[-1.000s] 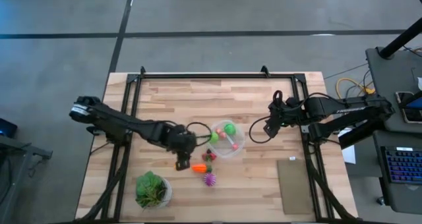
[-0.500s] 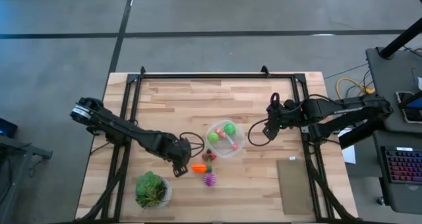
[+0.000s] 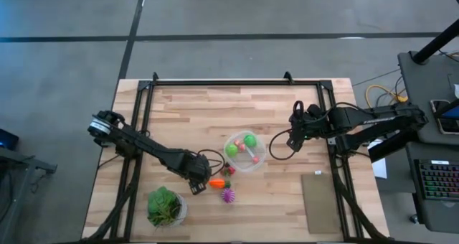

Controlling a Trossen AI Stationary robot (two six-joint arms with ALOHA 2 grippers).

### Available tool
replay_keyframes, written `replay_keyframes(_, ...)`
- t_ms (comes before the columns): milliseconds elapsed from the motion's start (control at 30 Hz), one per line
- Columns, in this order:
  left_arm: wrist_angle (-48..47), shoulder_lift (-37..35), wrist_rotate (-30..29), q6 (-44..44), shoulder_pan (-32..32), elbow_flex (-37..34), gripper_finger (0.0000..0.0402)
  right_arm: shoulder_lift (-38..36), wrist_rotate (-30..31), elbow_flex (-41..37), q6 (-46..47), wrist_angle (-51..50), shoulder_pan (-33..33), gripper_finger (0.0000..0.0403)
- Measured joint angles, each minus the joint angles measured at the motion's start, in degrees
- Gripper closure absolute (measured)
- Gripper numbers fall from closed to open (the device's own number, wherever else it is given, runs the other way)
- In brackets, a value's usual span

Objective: Pick and placing Produce into tupperware
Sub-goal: Put the yellow corn into the transparent bin

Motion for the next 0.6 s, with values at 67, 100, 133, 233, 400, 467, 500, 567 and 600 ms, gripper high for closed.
replay_keyframes(67, 0.7, 0.0, -0.2, 0.1, 0.0, 0.1, 0.0206, 0.0, 0.0, 0.0, -0.1, 0.0, 0.0, 0.0172)
replay_keyframes(100, 1.7, -0.1, -0.4, 0.4, 0.0, 0.0, 0.0206, 0.0, 0.0, 0.0, -0.1, 0.1, 0.0, 0.0172)
replay_keyframes(133, 2.4, -0.1, -0.5, 0.5, 0.0, -0.2, 0.0206, 0.0, 0.0, 0.0, -0.1, 0.1, 0.0, 0.0172)
replay_keyframes(233, 2.6, 0.0, -0.5, 0.5, 0.0, -1.4, 0.0206, 0.0, 0.0, 0.0, -0.1, 0.2, 0.0, 0.0172)
replay_keyframes(400, 3.3, -0.1, -0.6, 0.7, 0.0, -2.6, 0.0206, 0.0, 0.9, 0.0, -0.1, 0.7, 0.0, 0.0172)
replay_keyframes(467, 3.3, -0.1, -0.5, 0.8, 0.0, -2.8, 0.0206, 0.0, 0.9, 0.0, -0.1, 1.0, 0.0, 0.0172)
replay_keyframes(500, 3.4, -0.1, -0.5, 0.8, 0.0, -2.8, 0.0206, 0.0, 0.9, 0.0, -0.1, 1.0, 0.0, 0.0172)
replay_keyframes(567, 3.5, -0.1, -0.3, 1.0, 0.0, -2.9, 0.0210, 0.0, 0.9, 0.0, -0.1, 1.1, 0.0, 0.0172)
replay_keyframes(600, 3.5, -0.1, -0.2, 1.1, 0.1, -3.0, 0.0214, 0.0, 0.9, 0.0, -0.1, 1.1, 0.0, 0.0172)
